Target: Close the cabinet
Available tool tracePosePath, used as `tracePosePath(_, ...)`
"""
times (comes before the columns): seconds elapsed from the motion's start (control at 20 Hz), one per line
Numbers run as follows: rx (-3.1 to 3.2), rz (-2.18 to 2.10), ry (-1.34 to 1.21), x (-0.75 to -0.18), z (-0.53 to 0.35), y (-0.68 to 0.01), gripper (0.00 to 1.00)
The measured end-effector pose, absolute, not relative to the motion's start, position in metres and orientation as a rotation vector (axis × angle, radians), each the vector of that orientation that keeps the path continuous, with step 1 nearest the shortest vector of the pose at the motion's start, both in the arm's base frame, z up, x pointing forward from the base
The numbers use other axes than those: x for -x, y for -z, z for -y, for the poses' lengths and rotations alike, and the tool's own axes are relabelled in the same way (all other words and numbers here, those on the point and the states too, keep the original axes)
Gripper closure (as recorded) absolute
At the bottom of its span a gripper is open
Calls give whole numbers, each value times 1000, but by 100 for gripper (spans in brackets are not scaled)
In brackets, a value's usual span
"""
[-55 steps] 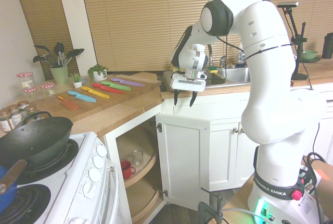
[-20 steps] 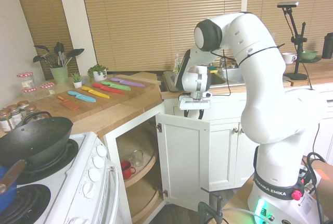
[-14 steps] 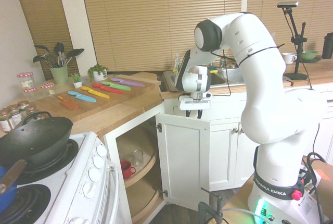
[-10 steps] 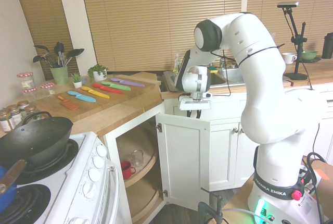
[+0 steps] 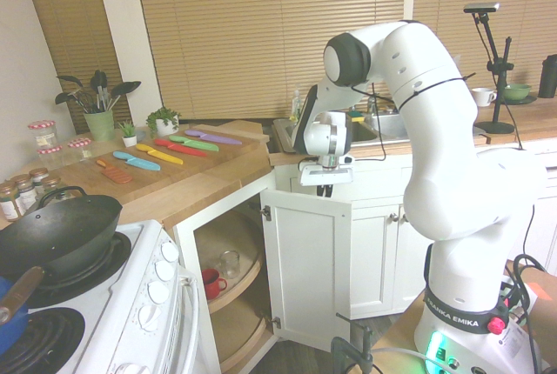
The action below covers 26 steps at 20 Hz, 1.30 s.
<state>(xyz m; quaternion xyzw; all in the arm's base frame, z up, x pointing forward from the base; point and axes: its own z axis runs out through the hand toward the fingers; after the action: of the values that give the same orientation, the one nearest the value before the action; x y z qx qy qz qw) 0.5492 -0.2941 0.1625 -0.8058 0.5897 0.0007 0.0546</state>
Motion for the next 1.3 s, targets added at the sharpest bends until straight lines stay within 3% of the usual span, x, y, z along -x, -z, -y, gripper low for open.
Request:
tracePosePath(0.4,2692,-1676,32,-556,213,-154,100)
tracePosePath(0.75,2918,-1495,154,-593,82,-206,100)
tracePosePath(1.05,3031,-1402,139,-600,-45,-184,100)
tracePosePath(1.3,2992,-1458,177,-612,42,-227,100)
